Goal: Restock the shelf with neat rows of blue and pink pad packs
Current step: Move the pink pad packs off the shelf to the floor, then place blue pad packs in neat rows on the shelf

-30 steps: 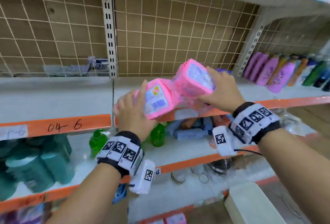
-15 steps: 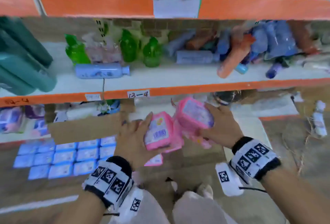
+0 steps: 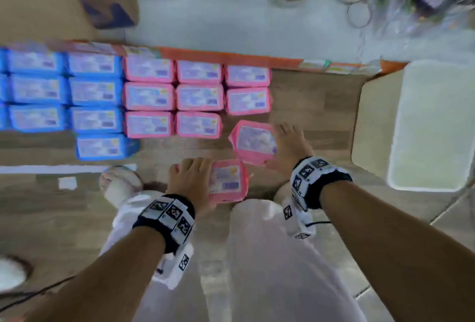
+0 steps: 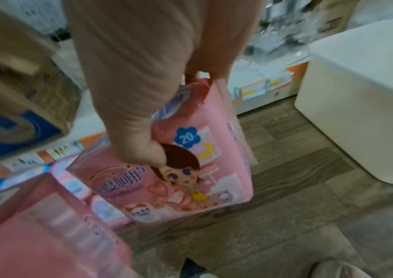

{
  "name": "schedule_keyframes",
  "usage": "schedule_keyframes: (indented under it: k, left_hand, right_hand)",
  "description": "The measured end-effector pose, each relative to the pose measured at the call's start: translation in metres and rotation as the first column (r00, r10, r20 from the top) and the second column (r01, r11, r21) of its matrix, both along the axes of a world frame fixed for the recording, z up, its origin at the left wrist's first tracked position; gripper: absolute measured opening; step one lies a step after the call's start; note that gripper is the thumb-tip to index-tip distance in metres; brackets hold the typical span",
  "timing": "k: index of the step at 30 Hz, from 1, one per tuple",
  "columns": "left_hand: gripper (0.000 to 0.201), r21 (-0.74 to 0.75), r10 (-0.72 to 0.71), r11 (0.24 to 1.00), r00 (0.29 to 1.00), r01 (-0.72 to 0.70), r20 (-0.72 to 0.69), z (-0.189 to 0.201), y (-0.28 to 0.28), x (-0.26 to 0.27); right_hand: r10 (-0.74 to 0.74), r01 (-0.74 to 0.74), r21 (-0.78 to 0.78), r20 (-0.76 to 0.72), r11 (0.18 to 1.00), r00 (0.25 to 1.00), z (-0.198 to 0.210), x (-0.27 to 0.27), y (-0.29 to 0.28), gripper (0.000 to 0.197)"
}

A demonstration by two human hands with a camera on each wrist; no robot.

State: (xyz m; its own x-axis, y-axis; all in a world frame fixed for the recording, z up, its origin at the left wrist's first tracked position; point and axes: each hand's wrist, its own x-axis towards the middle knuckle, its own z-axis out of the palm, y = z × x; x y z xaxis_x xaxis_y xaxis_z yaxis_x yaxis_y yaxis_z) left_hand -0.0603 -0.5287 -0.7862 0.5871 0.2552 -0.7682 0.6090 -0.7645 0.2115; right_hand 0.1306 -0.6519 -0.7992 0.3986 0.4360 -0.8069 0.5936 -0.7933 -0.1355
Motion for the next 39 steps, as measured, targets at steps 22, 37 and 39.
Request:
schedule_keyframes:
  k: [22, 37, 39]
  left_hand:
    - [0.081, -0.039, -0.18, 0.981, 0.97, 0.188, 0.164, -0.228, -0.083, 0.057]
    - [0.074, -0.242, 0.378, 0.897, 0.926, -0.369, -0.012, -0.165, -0.055, 0.06]
    - [0.046, -0.314, 0.627, 0.71, 0.769, -0.63, -0.127, -0.132, -0.032, 0.054]
  right_hand:
    - [0.133, -0.144, 0.213, 0.066, 0.966, 0.989, -0.209, 0.017, -0.009, 0.084]
    - [-0.363, 0.368, 0.096, -0.062, 0.925, 0.93, -0.126, -0.018, -0.03, 0.057]
    - [-0.501, 0.506, 0.077, -0.08, 0.859, 0.862, -0.088, -0.033, -0.025, 0.045]
